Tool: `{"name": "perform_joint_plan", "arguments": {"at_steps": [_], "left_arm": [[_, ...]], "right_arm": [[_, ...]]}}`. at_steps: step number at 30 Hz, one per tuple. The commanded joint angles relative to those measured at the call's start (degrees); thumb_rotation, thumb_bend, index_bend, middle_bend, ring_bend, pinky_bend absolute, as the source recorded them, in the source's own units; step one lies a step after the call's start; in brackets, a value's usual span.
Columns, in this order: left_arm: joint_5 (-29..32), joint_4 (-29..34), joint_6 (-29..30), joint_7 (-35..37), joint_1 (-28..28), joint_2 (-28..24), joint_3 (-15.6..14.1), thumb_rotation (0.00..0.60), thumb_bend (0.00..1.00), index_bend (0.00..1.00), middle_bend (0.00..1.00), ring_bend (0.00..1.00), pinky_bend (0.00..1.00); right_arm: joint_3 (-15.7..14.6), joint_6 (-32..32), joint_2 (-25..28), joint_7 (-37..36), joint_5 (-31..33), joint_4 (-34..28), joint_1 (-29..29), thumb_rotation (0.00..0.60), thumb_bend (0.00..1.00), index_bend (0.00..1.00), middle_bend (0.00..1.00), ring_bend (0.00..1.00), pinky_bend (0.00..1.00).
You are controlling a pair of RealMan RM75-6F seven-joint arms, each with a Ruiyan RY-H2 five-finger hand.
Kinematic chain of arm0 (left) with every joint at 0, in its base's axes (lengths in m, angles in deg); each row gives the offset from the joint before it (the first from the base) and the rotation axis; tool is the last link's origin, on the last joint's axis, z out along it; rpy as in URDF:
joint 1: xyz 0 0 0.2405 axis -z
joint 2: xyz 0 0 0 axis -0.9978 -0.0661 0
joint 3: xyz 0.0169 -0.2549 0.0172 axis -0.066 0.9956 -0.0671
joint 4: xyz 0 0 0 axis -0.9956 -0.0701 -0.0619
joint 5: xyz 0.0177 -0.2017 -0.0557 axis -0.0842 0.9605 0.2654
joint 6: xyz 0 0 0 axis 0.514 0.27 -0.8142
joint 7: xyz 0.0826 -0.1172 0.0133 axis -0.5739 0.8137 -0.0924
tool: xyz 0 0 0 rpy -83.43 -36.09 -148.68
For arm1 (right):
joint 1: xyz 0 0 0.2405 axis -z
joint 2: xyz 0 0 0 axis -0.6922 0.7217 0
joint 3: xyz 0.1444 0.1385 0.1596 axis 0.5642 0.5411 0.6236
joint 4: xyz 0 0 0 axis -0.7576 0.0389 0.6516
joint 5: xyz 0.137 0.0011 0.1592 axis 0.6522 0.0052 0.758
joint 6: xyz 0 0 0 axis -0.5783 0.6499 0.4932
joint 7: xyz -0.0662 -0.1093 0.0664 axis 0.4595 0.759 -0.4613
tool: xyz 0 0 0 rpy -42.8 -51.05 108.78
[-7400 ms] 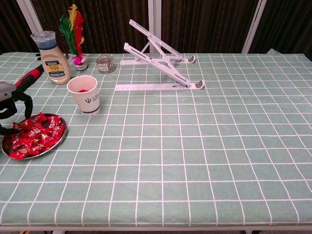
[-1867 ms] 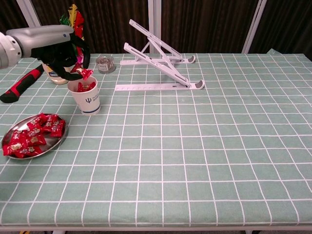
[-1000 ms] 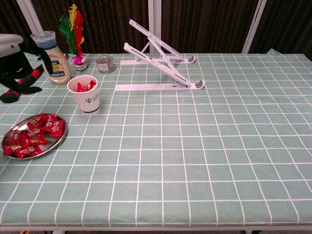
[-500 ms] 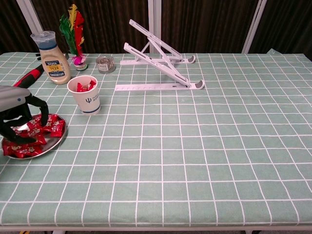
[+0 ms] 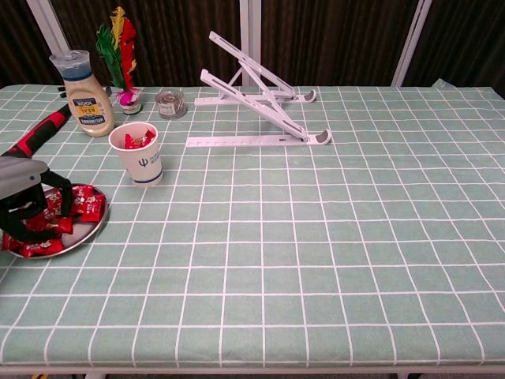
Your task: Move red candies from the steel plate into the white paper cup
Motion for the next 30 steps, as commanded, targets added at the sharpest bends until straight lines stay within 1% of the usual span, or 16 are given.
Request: {"name": "perform_joint_plan", "arguments": {"at_steps": [1, 6, 11, 15, 19, 23, 26, 28, 30], "left_arm": [[0.2, -0.34, -0.09, -0.58, -0.15, 0.2, 0.07, 0.6, 0.22, 0.55, 0.99, 1.0, 1.0], [0.24, -0.37, -0.53, -0.98, -0.14, 0.31, 0.13, 0.6, 0.24, 0.56, 0.99, 1.0, 1.0], [-1.76, -0.65, 0.07, 1.78, -0.33, 0.43, 0.6, 0.6, 0.31, 0.64, 1.0, 1.0, 1.0], [-3.58, 1.29, 1.51, 4.71, -0.4, -1.35, 1.85, 0.6, 0.34, 0.65, 1.0, 1.0, 1.0], [-5.68, 5.01, 3.15, 6.6, 0.52, -4.7, 4.19, 0.6, 0.34, 0.65, 1.0, 1.0, 1.0], [-6.51, 7.38, 2.52, 7.21, 3.41, -7.3, 7.82, 0.6, 0.34, 0.65, 1.0, 1.0, 1.0], [-5.86, 6.99, 0.93, 7.43, 6.12, -7.23, 10.5, 0.6, 0.34, 0.64, 1.0, 1.0, 1.0], [-4.43, 6.0, -1.34, 7.68, 8.12, -6.63, 11.9, 0.6, 0.34, 0.64, 1.0, 1.0, 1.0], [-3.13, 4.84, -3.41, 7.61, 9.74, -5.97, 12.67, 0.6, 0.34, 0.62, 1.0, 1.0, 1.0]], "right_arm": [[0.01, -0.03, 0.02, 0.05, 0.07, -0.07, 0.0, 0.6, 0.1, 0.08, 0.27, 0.1, 0.4], [0.02, -0.14, 0.04, 0.08, 0.13, -0.14, -0.04, 0.6, 0.1, 0.08, 0.27, 0.1, 0.4], [0.05, 0.01, 0.08, -0.05, 0.14, -0.06, 0.03, 0.6, 0.1, 0.08, 0.27, 0.1, 0.4], [0.07, 0.05, 0.07, -0.28, 0.27, 0.12, 0.1, 0.6, 0.1, 0.08, 0.27, 0.1, 0.4], [0.03, -0.07, -0.1, -0.52, 0.33, 0.42, 0.08, 0.6, 0.1, 0.08, 0.27, 0.1, 0.4], [0.0, -0.22, -0.26, -0.77, 0.32, 0.69, 0.01, 0.6, 0.1, 0.08, 0.27, 0.1, 0.4], [0.07, -0.01, -0.19, -0.83, 0.52, 0.76, 0.16, 0.6, 0.1, 0.08, 0.27, 0.1, 0.4], [0.09, 0.0, -0.19, -0.95, 0.71, 0.82, 0.25, 0.6, 0.1, 0.08, 0.27, 0.1, 0.4], [0.09, -0.12, -0.24, -1.05, 0.89, 0.93, 0.27, 0.6, 0.1, 0.08, 0.27, 0.1, 0.4]]}}
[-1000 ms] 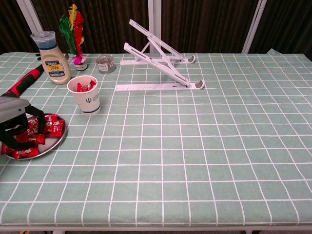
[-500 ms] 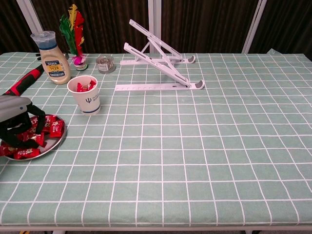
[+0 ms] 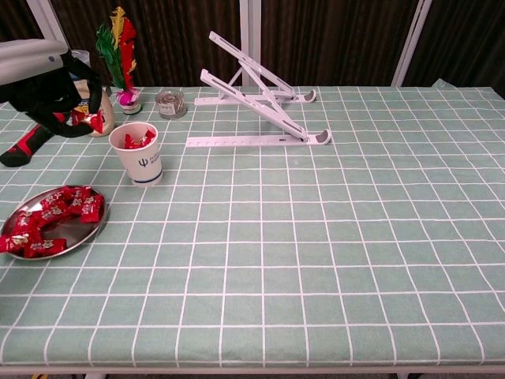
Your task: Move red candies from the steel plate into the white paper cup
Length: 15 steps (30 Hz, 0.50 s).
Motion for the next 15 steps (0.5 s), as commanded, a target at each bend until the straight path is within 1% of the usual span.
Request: {"name": "perform_joint_plan", "arguments": {"at_steps": [1, 5, 12, 15], "left_arm": [[2.65, -2.31, -4.16, -0.01, 3.55, 1.25, 2.05, 0.6, 0.34, 0.61, 1.0, 1.0, 1.0], [4.44, -5.16, -6.48, -0.95, 5.79, 3.37, 2.24, 0.6, 0.33, 0.6, 1.0, 1.0, 1.0], [5.93, -9.0, -7.91, -1.39, 7.08, 5.58, 1.28, 0.6, 0.33, 0.6, 1.0, 1.0, 1.0], [6.5, -9.12, -8.54, -1.76, 7.15, 5.5, 0.54, 0.6, 0.33, 0.54, 1.0, 1.0, 1.0]], "right_arm": [[0.01, -0.13, -0.08, -0.15, 0.23, 0.16, 0.04, 0.6, 0.1, 0.08, 0.27, 0.1, 0.4], [0.12, -0.35, -0.29, -0.51, 0.65, 0.65, 0.03, 0.6, 0.1, 0.08, 0.27, 0.1, 0.4], [0.34, -1.09, -0.33, -1.12, 1.27, 1.23, -0.25, 0.6, 0.1, 0.08, 0.27, 0.1, 0.4], [0.4, -1.15, -0.34, -1.13, 1.25, 1.25, -0.33, 0.6, 0.1, 0.08, 0.27, 0.1, 0.4]]}}
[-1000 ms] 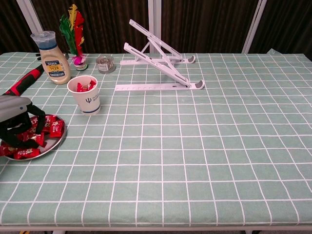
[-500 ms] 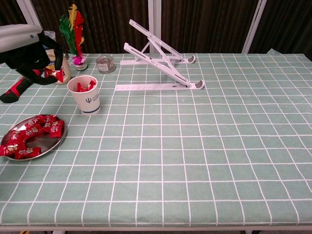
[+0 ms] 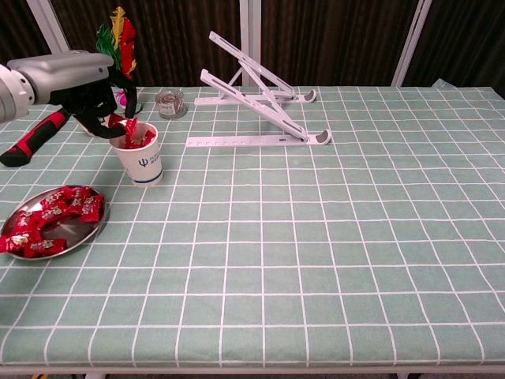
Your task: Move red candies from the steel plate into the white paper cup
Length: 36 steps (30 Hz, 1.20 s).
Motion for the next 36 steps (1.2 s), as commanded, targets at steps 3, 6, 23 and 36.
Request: {"name": "perform_joint_plan", "arguments": {"at_steps": [3, 6, 23, 36], "left_arm": [[0.51, 0.5, -0.5, -0.59, 0.04, -0.42, -1.2, 0.6, 0.31, 0.48, 1.0, 1.0, 1.0], [0.14, 1.81, 0.7, -0.11, -0.64, -1.12, -1.51, 0.6, 0.29, 0.43, 1.0, 1.0, 1.0], [-5.96, 6.76, 15.95, 5.42, -13.61, -6.26, -7.96, 0.6, 0.23, 0.43, 1.0, 1.0, 1.0], [-1.57, -0.38, 10.06, 1.18, -14.51, 1.59, -10.09, 0.6, 0.2, 0.48, 1.0, 1.0, 1.0]], "right_arm": [[-0.04, -0.2, -0.1, 0.04, -0.15, -0.05, -0.14, 0.6, 0.1, 0.08, 0.27, 0.1, 0.4], [-0.02, -0.12, -0.1, 0.1, -0.25, -0.16, -0.15, 0.6, 0.1, 0.08, 0.27, 0.1, 0.4], [-0.18, 0.76, 0.18, 0.75, -1.45, -1.01, -0.04, 0.6, 0.1, 0.08, 0.27, 0.1, 0.4], [-0.38, 1.42, 0.63, 1.65, -1.58, -1.89, 0.42, 0.6, 0.1, 0.08, 0.27, 0.1, 0.4]]}}
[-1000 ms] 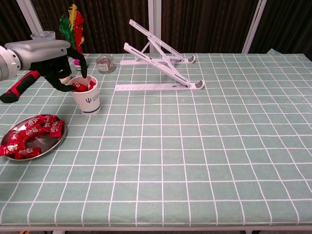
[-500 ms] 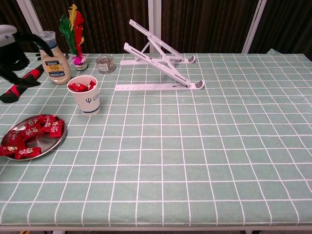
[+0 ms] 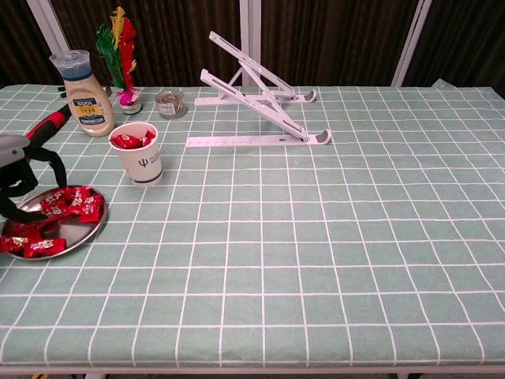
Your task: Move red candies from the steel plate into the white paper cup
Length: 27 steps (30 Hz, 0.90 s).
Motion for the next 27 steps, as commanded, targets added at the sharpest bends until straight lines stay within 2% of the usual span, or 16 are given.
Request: {"name": "perform_joint_plan", "arguments": {"at_steps": [1, 8, 19, 24, 27], "left_arm": [[1.06, -1.82, -0.07, -1.72, -0.2, 1.65, 0.22, 0.6, 0.2, 0.48, 1.0, 1.0, 1.0], [3.48, -2.8, -0.75, -4.01, -0.7, 3.03, 0.93, 0.6, 0.2, 0.49, 1.0, 1.0, 1.0], [3.46, -3.45, -2.06, -4.57, -0.34, 4.0, 1.56, 0.6, 0.2, 0.53, 1.0, 1.0, 1.0], [3.37, -4.09, -2.31, -4.8, -0.33, 4.06, 1.68, 0.6, 0.27, 0.58, 1.0, 1.0, 1.0], [1.91, -3.64, -1.05, -3.17, -0.81, 3.8, 1.9, 0.6, 0.34, 0.64, 1.0, 1.0, 1.0]], "right_arm": [[-0.07, 0.13, 0.1, 0.09, 0.16, -0.08, 0.21, 0.6, 0.1, 0.08, 0.27, 0.1, 0.4], [-0.08, 0.26, 0.25, 0.59, -0.02, -0.58, 0.27, 0.6, 0.1, 0.08, 0.27, 0.1, 0.4], [-0.07, 0.15, 0.45, 1.36, -0.02, -1.34, 0.24, 0.6, 0.1, 0.08, 0.27, 0.1, 0.41], [0.02, -0.01, 0.56, 1.53, 0.06, -1.56, 0.14, 0.6, 0.1, 0.08, 0.27, 0.1, 0.41], [0.01, -0.02, 0.55, 1.59, -0.04, -1.61, 0.1, 0.6, 0.1, 0.08, 0.27, 0.1, 0.41]]}}
